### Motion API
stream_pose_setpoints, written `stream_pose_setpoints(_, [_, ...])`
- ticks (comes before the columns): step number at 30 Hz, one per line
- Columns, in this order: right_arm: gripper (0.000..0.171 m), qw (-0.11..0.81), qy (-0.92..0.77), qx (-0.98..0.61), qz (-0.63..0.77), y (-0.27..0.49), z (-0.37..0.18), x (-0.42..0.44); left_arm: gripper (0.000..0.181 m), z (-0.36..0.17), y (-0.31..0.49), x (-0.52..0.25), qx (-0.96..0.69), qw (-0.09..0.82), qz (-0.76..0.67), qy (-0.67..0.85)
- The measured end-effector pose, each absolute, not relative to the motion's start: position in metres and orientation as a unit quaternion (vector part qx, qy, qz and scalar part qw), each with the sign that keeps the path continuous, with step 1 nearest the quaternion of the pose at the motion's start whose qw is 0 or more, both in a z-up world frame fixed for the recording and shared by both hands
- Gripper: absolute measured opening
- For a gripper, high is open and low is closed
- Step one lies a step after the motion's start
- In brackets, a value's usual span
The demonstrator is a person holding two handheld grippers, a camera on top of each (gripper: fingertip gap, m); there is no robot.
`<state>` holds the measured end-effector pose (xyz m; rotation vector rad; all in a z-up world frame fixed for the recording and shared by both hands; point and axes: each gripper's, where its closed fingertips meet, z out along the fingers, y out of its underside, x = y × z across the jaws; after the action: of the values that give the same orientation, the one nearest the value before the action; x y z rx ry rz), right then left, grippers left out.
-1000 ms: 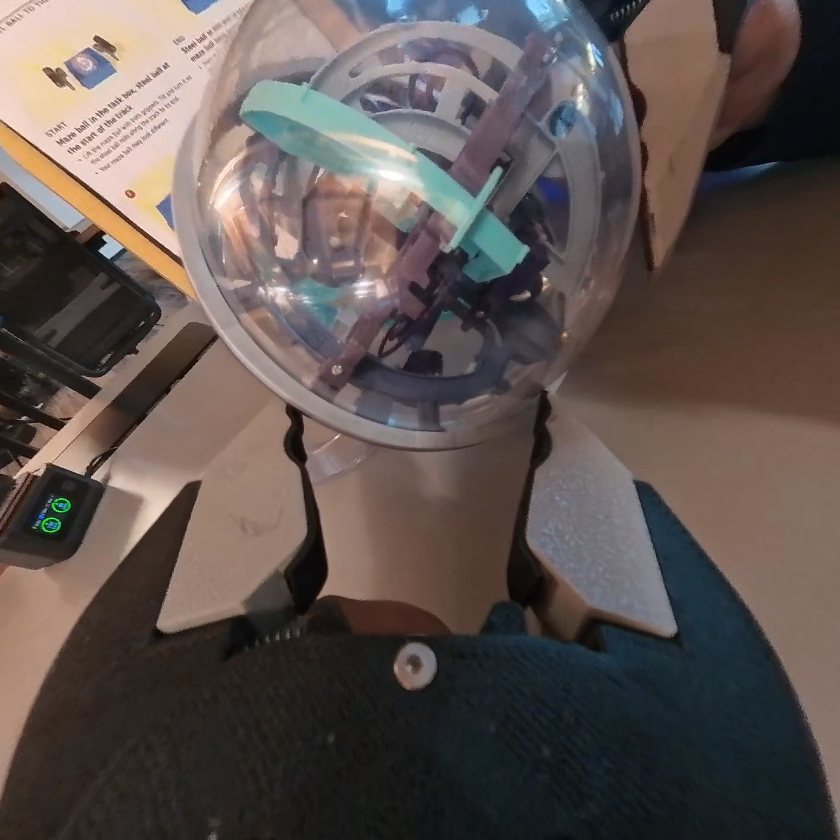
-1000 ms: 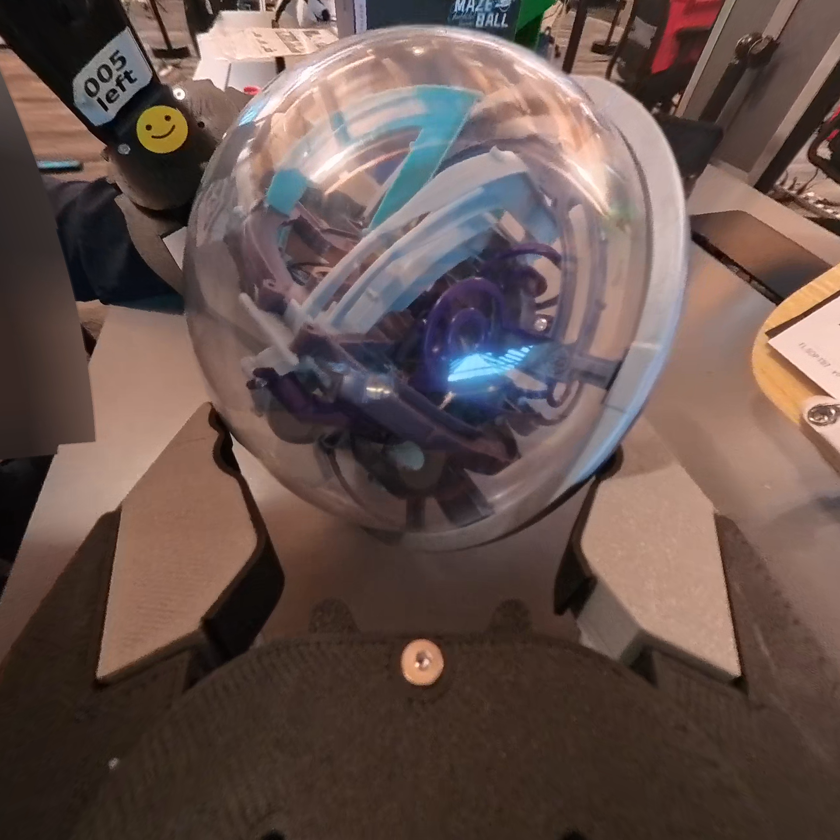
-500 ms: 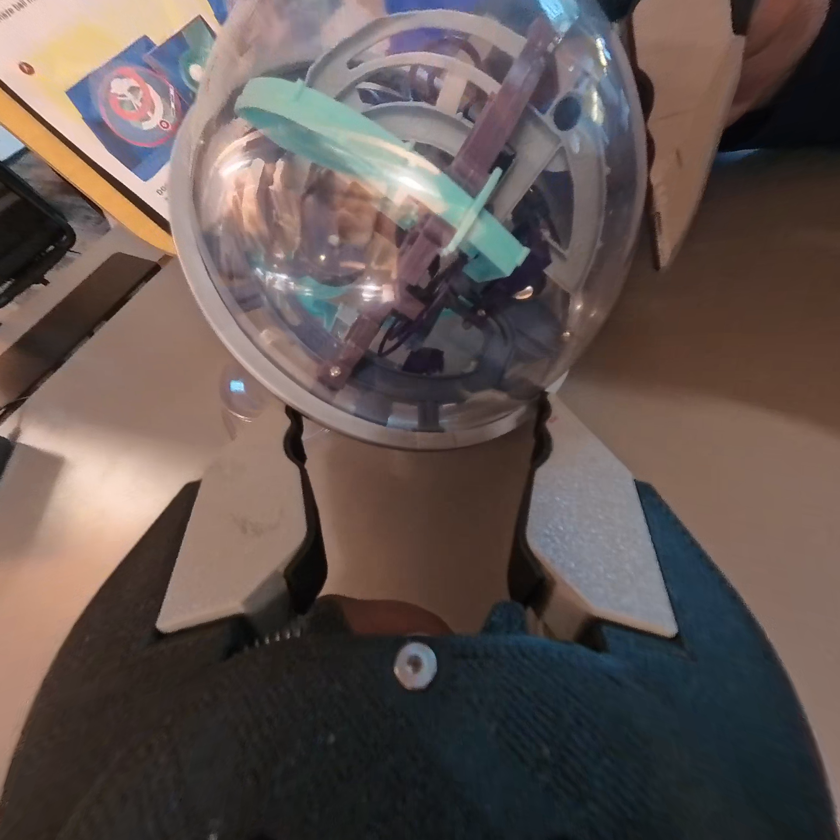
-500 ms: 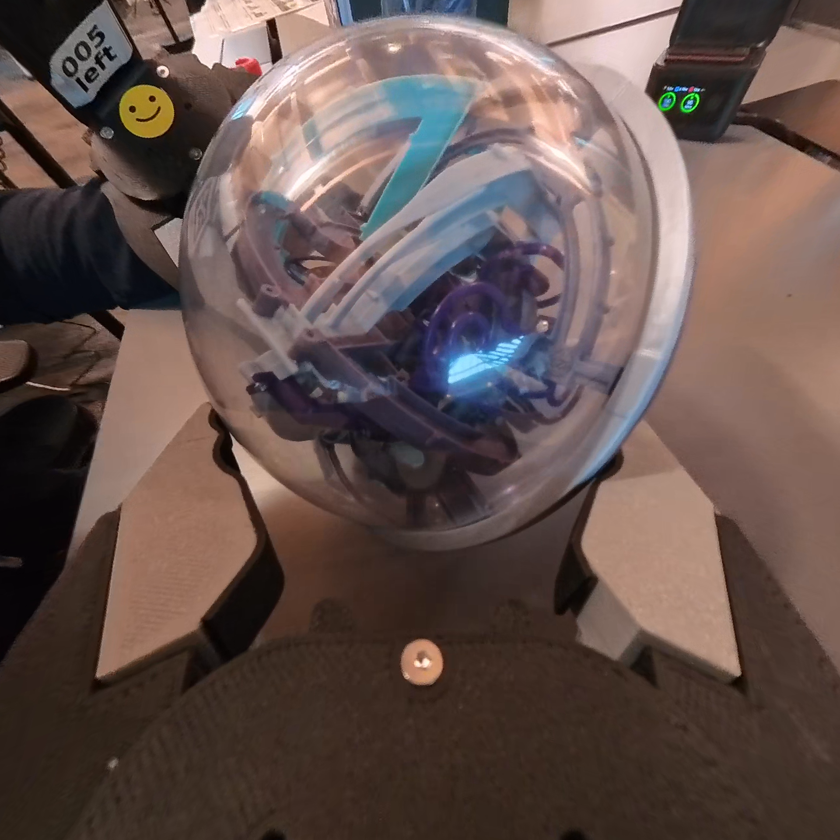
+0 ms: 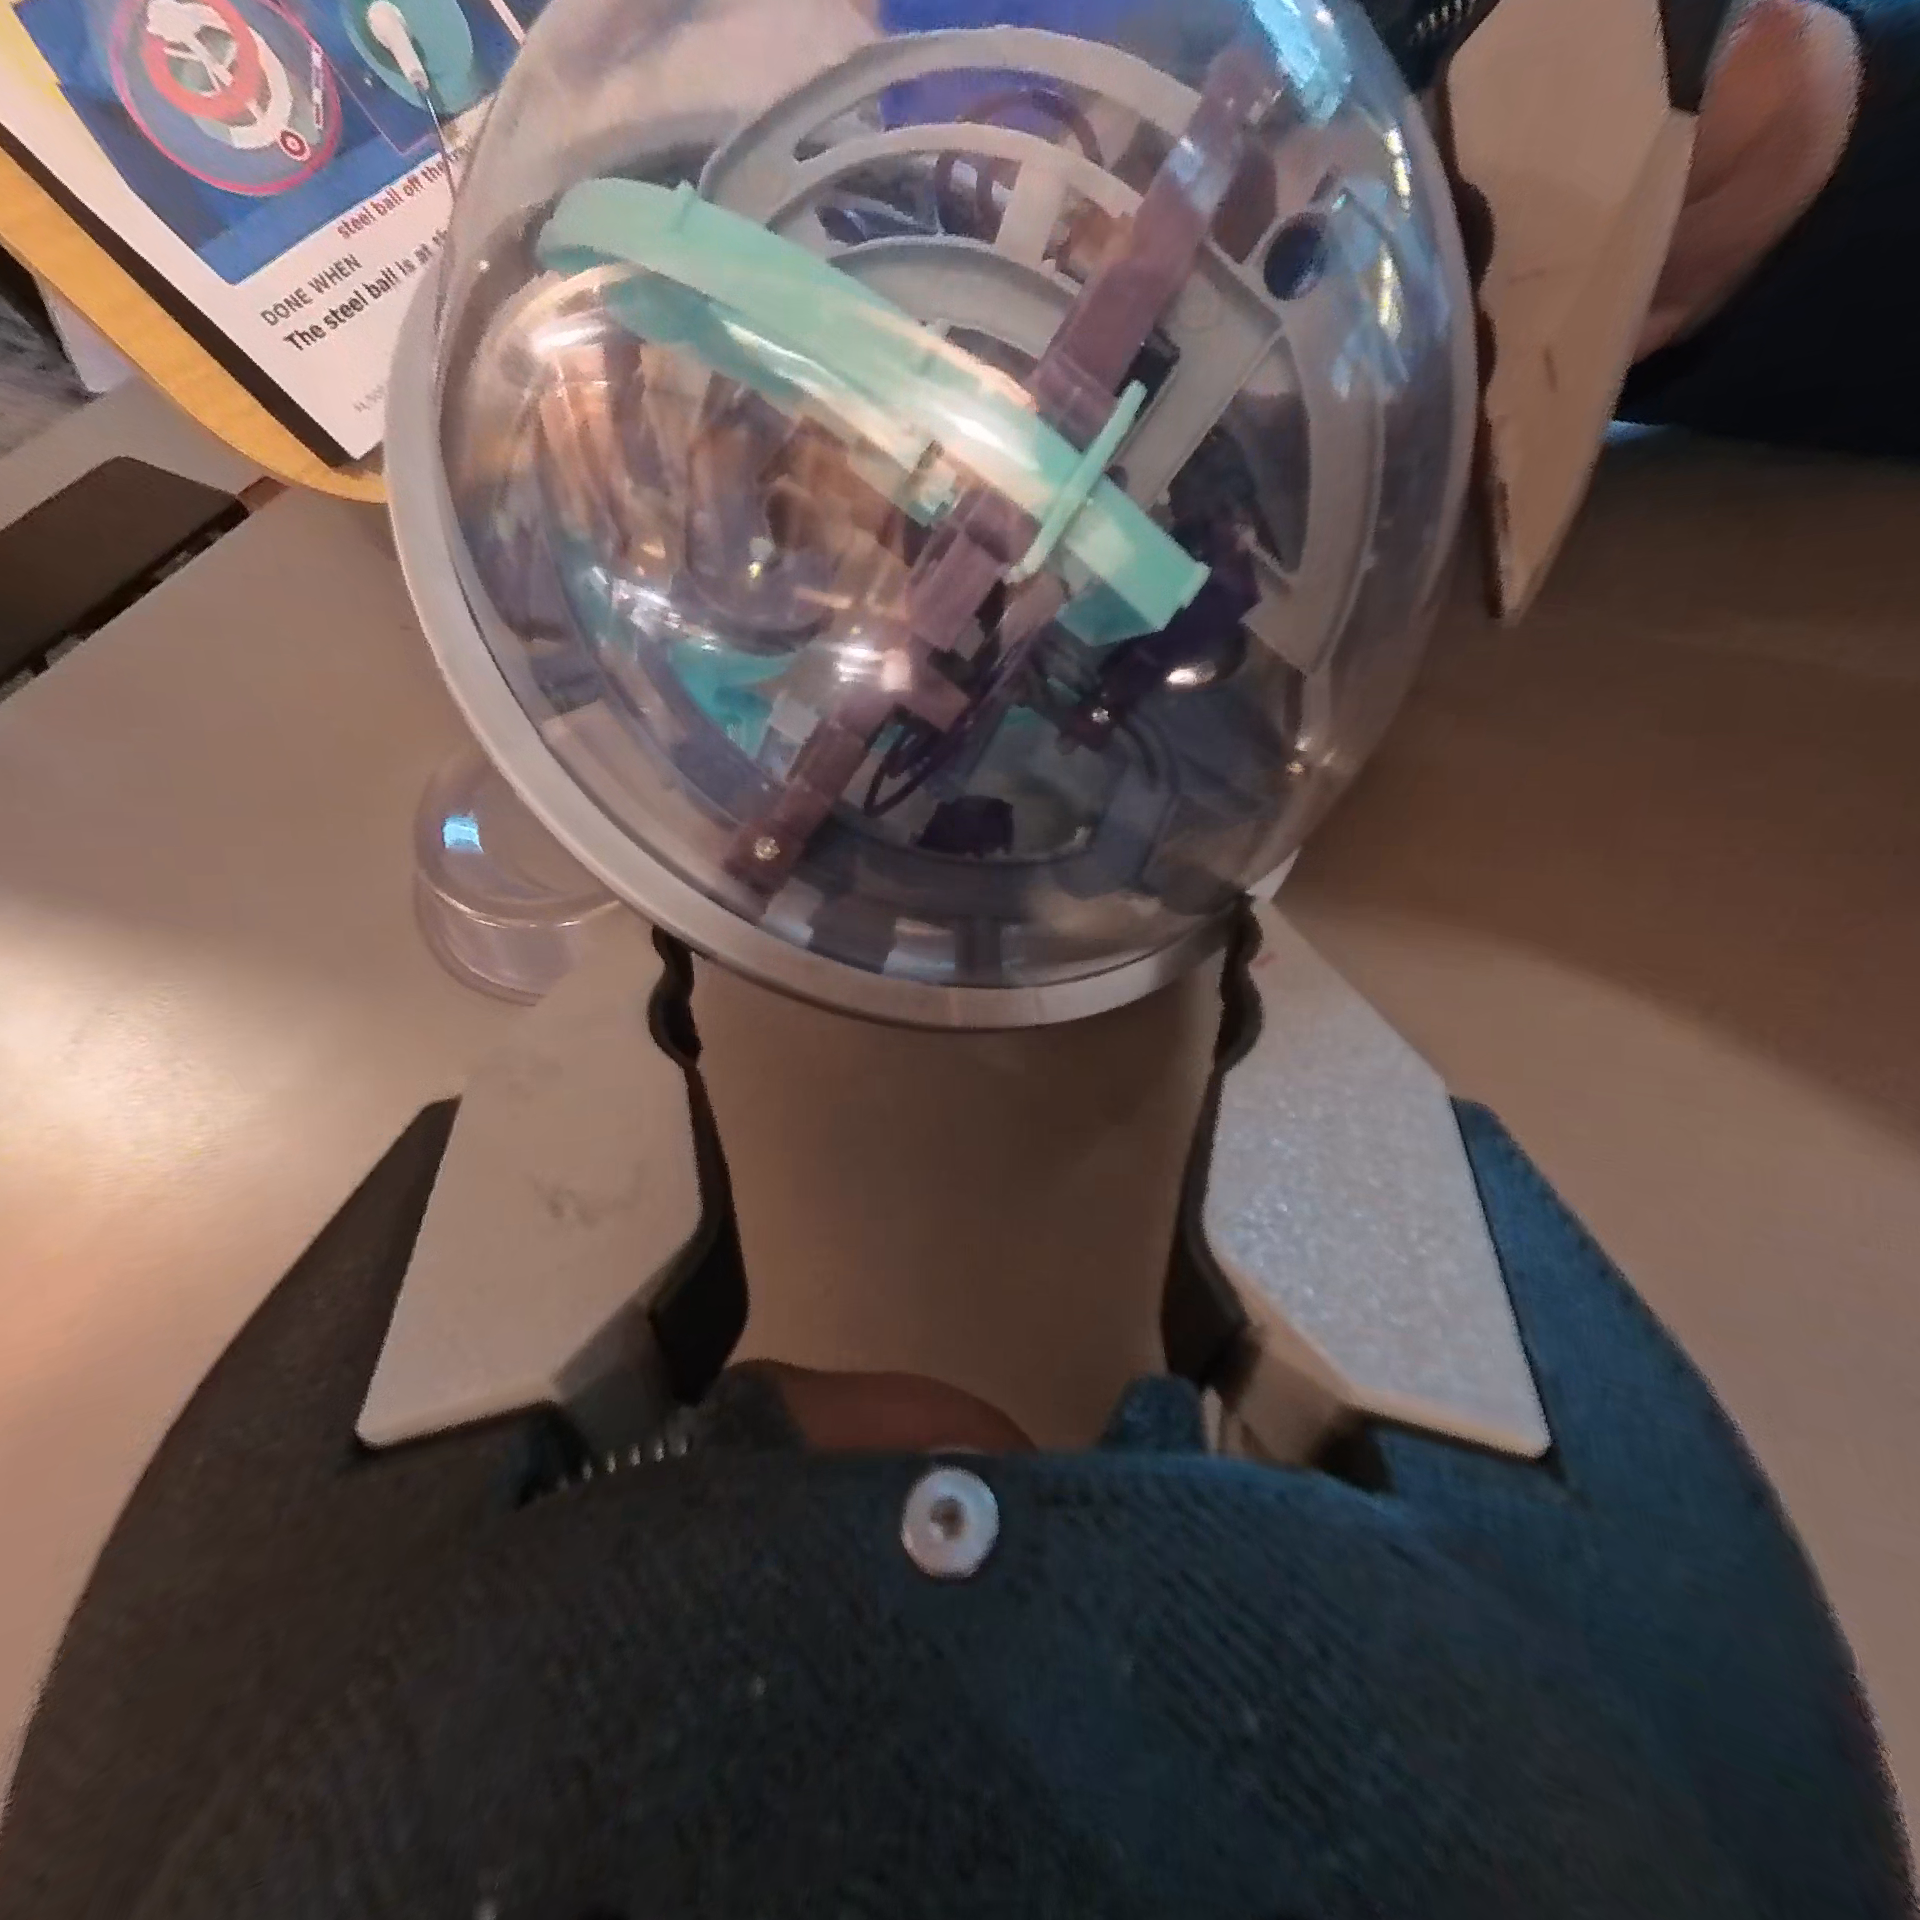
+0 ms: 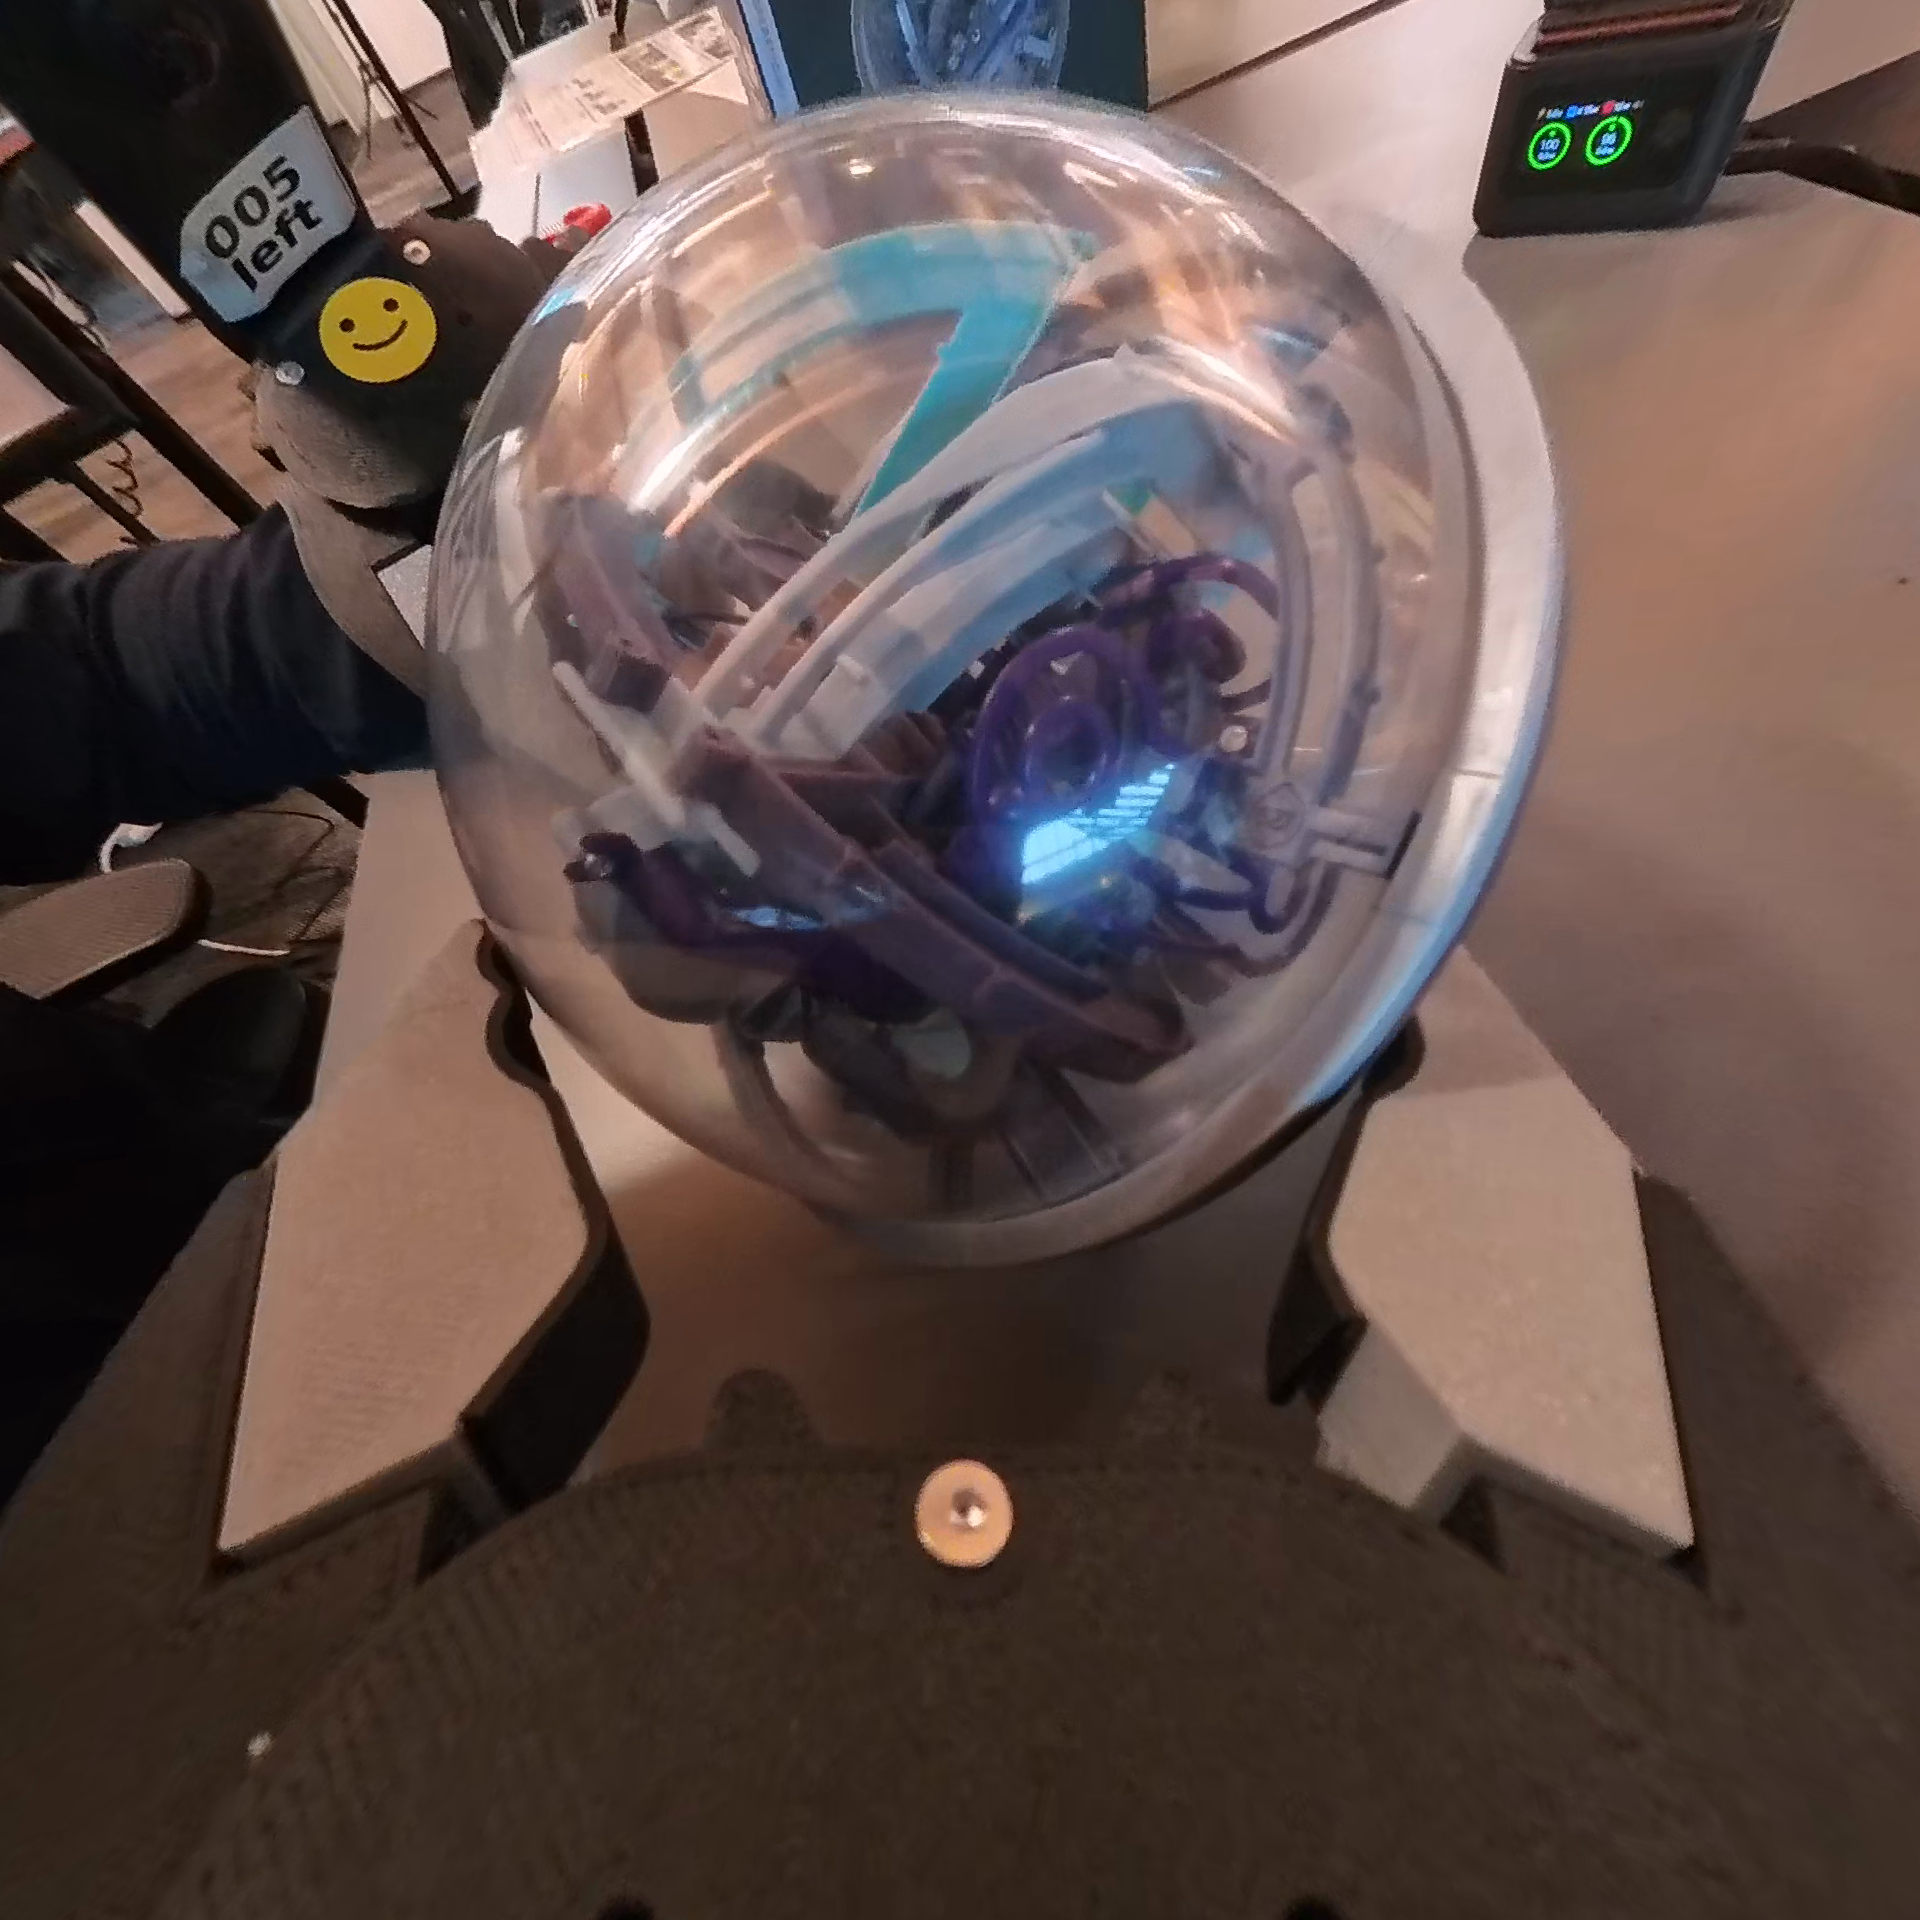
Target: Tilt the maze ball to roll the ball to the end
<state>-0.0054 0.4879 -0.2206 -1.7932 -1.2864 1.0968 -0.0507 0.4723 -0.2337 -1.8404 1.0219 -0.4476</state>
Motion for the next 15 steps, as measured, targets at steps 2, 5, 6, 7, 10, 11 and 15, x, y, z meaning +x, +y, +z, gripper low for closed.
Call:
stream_pose_setpoints(2, [0.156,0.329,-0.488,-0.689,0.423,0.4877,-0.2195,-0.0053,0.1,-0.2332,0.4717,-0.0502,-0.755,0.472,-0.19,0.414])
stream_pose_setpoints(5, [0.156,0.326,-0.479,-0.693,0.429,0.4872,-0.2171,-0.0055,0.1,-0.2322,0.4705,-0.0494,-0.758,0.467,-0.204,0.407])
stream_pose_setpoints(6, [0.156,0.323,-0.476,-0.695,0.431,0.487,-0.2168,-0.0056,0.1,-0.2321,0.4701,-0.0491,-0.759,0.464,-0.209,0.405])
stream_pose_setpoints(7, [0.156,0.321,-0.473,-0.697,0.432,0.4868,-0.2166,-0.0056,0.1,-0.2323,0.4697,-0.049,-0.761,0.462,-0.213,0.404])
stream_pose_setpoints(10, [0.156,0.313,-0.469,-0.702,0.434,0.486,-0.2174,-0.0054,0.1,-0.2328,0.4687,-0.0488,-0.763,0.456,-0.22,0.402])
stream_pose_setpoints(11, [0.156,0.31,-0.467,-0.704,0.436,0.4857,-0.2178,-0.0053,0.1,-0.2329,0.4684,-0.0488,-0.763,0.455,-0.222,0.401])
stream_pose_setpoints(15, [0.156,0.297,-0.458,-0.711,0.445,0.4844,-0.2178,-0.0048,0.1,-0.2314,0.4671,-0.0481,-0.764,0.451,-0.235,0.396])
